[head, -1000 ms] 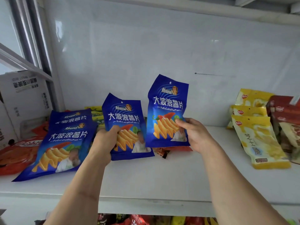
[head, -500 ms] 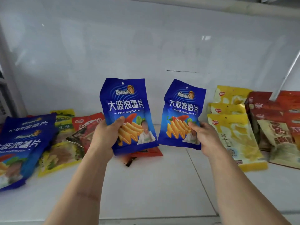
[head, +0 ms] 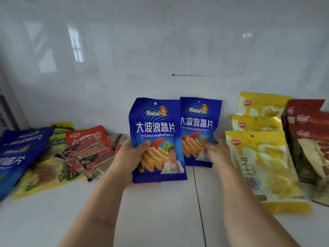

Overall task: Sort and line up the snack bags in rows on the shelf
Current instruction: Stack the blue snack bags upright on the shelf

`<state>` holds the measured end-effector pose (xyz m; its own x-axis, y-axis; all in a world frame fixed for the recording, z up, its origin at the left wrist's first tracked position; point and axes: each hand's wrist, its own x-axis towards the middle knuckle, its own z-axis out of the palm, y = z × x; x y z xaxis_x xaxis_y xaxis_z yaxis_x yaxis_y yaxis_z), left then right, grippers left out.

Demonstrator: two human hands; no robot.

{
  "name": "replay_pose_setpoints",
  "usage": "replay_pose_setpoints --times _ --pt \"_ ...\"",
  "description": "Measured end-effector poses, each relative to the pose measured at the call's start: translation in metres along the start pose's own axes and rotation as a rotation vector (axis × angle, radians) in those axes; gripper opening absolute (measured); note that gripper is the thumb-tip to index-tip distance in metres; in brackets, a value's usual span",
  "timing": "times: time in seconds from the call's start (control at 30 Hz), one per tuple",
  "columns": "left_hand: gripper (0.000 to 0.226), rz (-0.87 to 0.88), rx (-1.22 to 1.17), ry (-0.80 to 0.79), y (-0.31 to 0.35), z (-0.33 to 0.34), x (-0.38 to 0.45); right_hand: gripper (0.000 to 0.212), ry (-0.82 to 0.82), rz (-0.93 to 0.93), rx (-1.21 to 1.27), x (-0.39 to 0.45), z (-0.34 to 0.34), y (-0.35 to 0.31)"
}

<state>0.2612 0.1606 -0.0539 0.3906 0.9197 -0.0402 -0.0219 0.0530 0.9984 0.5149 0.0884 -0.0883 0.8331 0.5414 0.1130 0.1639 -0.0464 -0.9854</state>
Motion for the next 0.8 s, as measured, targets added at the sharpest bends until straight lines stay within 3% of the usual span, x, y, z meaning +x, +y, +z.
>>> replay_pose_setpoints --times 0.07,0.37,0.47,0.7,0.8 --pt "0.016 -0.007 0.039 -0.033 -0.003 0.006 0.006 0.026 0.005 0.009 0.027 0.005 0.002 0.000" --pt "0.021 -0.017 0.079 -0.105 -0.013 0.045 0.042 0.026 0.032 -0.012 0.101 0.028 0.008 -0.002" --pt "0.017 -0.026 0.075 -0.094 -0.015 0.057 0.058 0.044 0.037 0.024 0.121 0.029 0.011 0.001" --pt "0.029 -0.031 0.031 -0.129 -0.033 0.085 0.083 0.070 -0.066 0.036 0.222 0.036 0.014 0.003" --pt "0.028 -0.004 0.040 -0.102 -0.039 0.101 0.090 0.058 -0.049 -0.014 0.188 0.040 0.014 0.005"
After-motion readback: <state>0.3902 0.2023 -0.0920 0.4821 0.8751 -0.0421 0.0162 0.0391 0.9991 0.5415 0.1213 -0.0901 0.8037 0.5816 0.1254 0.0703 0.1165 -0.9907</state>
